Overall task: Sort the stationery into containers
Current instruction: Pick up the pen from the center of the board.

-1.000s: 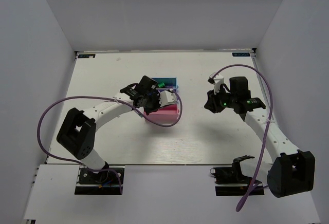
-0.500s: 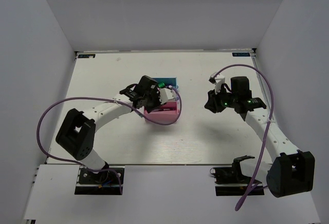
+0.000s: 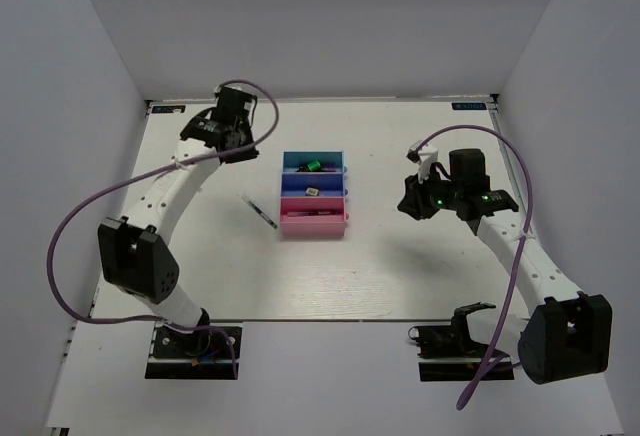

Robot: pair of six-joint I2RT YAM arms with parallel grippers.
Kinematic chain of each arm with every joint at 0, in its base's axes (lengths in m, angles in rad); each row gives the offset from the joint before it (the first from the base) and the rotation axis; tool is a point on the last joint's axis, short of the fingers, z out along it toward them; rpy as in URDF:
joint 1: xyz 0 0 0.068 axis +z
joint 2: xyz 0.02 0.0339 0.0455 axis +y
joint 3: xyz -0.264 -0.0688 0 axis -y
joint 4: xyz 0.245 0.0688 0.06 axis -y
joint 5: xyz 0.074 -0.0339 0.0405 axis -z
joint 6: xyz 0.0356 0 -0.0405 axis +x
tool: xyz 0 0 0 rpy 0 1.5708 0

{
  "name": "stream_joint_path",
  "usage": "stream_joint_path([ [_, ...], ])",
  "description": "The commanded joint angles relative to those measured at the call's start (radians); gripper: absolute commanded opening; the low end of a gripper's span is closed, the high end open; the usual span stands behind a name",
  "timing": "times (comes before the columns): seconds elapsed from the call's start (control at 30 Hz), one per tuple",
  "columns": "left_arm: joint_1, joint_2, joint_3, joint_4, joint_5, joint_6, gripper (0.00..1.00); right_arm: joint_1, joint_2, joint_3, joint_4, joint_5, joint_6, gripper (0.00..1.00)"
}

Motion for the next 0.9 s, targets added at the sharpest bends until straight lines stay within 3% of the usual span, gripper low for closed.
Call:
stream_joint_path([
  [0.0,0.080,0.098,0.008,-0.334,0.038,-0.478,0.41,-0.006,0.004,-0.006,0.013,-0.031,0.007,0.33],
  [0.13,0.119,0.113,-0.077,-0.217,0.152,-0.610,0.49,-0.009,-0.006,-0.007,0.014,-0.033,0.013,0.33],
  [0.27,0.120,0.187,-0.038,-0.204,0.192,-0.656,0.49,-0.017,-0.007,-0.009,0.010,-0.037,0.014,0.33],
  [0.87,0.120,0.366,-0.108,-0.126,0.175,-0.767,0.51,-0.035,-0.012,-0.012,0.011,-0.043,0.004,0.33],
])
